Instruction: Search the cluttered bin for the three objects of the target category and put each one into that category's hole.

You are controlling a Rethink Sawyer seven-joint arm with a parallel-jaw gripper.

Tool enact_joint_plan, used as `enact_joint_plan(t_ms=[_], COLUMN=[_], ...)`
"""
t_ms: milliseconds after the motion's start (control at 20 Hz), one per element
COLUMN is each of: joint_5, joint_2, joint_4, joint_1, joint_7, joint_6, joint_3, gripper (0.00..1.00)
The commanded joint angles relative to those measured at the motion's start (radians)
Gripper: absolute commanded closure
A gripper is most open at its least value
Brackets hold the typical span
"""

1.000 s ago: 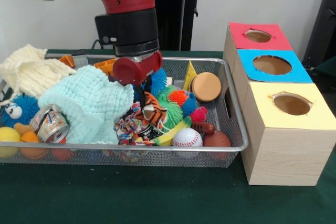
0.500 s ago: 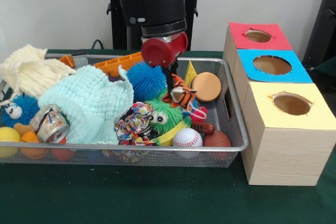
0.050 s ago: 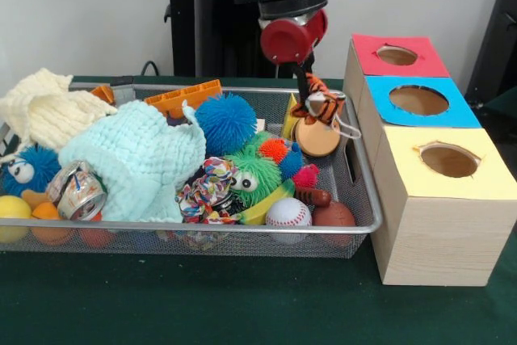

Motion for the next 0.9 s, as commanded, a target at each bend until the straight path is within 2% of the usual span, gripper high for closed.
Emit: enact_joint_plan(t_ms=[50, 300, 500, 650, 900], joint_5=[0.103, 0.118, 0.098, 0.133, 0.153], joint_2=[-0.094, -0.096, -0.055, -0.039, -0.034], joint_4=[0.156, 0.19, 0.176, 0.175, 0.173], joint_1=[-0.032, -0.014, 0.016, 0.014, 0.065], joint_7=[-0.053, -0.033, -0.026, -0.029, 0.024], joint_6=[0.18, 0.193, 0.208, 0.25, 0.264], joint_3=[0.084, 0.08, 0.046, 0.053, 0.035], gripper=[1.0, 1.0, 1.0, 1.0, 1.0])
